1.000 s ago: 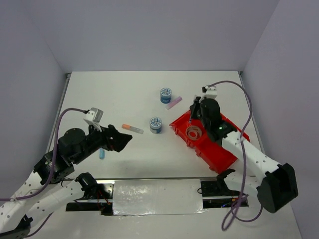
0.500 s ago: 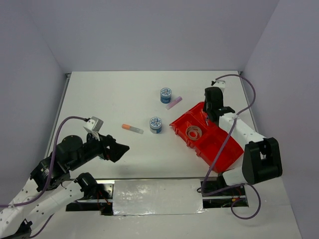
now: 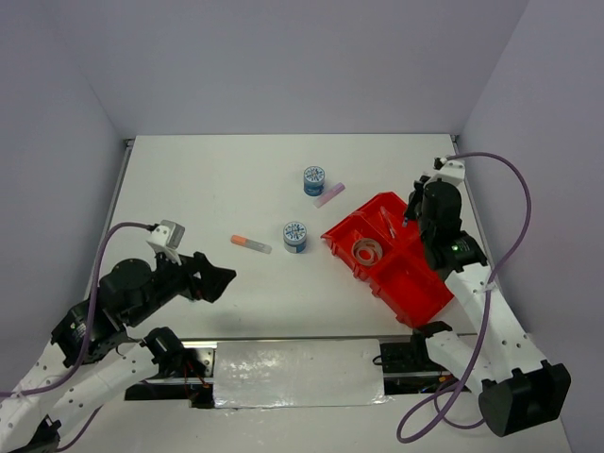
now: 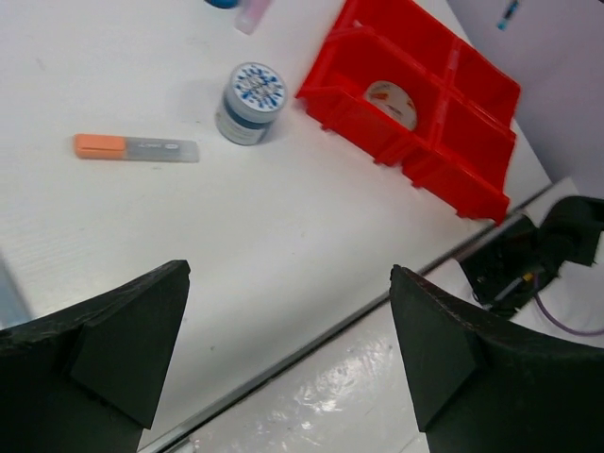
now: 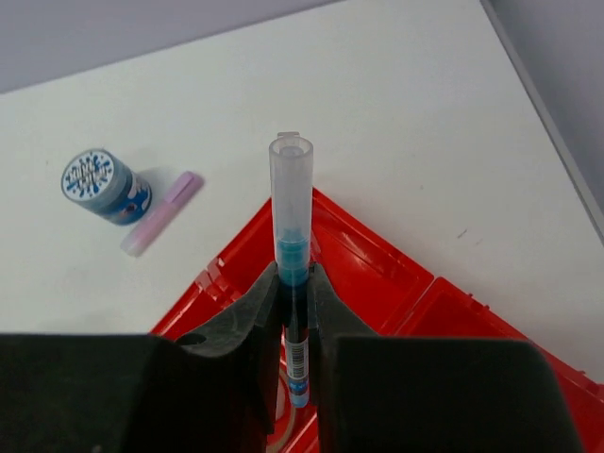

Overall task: Sort the stationery into containers
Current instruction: Place the pen in the storage box.

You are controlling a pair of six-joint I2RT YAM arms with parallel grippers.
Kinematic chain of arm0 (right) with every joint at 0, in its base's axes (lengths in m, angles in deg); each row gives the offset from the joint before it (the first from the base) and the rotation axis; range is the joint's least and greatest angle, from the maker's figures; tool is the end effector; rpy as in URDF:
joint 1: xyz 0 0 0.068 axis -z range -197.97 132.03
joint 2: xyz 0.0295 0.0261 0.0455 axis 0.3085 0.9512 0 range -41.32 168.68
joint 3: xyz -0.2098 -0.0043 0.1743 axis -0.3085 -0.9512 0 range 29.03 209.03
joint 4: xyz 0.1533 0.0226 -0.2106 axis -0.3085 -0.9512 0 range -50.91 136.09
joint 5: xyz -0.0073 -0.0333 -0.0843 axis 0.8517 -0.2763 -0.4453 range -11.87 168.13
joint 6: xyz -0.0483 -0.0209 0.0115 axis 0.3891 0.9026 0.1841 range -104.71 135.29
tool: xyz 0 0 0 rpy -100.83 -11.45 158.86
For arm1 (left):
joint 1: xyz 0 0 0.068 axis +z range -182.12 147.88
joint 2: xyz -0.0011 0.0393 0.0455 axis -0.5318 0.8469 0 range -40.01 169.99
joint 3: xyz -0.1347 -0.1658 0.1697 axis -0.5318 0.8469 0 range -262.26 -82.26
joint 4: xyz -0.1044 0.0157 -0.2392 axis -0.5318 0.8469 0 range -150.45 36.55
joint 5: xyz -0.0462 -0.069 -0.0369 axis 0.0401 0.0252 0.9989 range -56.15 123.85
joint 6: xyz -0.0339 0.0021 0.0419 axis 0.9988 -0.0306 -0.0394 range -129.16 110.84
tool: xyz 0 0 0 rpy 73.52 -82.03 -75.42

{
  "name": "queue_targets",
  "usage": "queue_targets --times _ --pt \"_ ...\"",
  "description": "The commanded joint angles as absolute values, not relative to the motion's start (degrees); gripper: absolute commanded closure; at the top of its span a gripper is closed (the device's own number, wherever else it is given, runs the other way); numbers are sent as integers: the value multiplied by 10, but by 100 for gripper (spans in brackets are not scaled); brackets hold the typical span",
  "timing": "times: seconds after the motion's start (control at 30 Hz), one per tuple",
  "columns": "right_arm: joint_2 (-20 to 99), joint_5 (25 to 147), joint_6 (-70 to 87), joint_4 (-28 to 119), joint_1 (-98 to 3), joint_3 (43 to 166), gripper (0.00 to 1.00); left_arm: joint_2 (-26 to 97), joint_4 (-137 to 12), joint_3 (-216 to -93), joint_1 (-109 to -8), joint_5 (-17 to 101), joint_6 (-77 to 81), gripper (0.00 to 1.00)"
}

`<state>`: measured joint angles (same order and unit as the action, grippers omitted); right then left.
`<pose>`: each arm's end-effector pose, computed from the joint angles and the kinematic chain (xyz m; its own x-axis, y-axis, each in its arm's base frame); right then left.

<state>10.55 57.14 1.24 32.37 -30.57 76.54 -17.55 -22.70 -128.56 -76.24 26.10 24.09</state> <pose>0.2056 0.0329 0.3291 -0.2626 0.1735 -0.9492 0.1983 0.9724 0.1229 0.0621 -0.0535 0.3419 -0.4709 -0.3001 -0.8296 0.4037 0.7628 -0.5051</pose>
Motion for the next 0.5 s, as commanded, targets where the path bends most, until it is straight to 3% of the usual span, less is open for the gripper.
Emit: queue_targets --times 0.0,0.2,0.47 --pt "102 599 17 240 -305 785 100 -165 -216 -1325 -761 173 239 1" --pt "113 597 15 233 -305 786 100 -158 -180 -1351 -761 19 240 1" --pt "195 647 12 268 -262 800 100 -203 -201 -1323 -761 59 249 1"
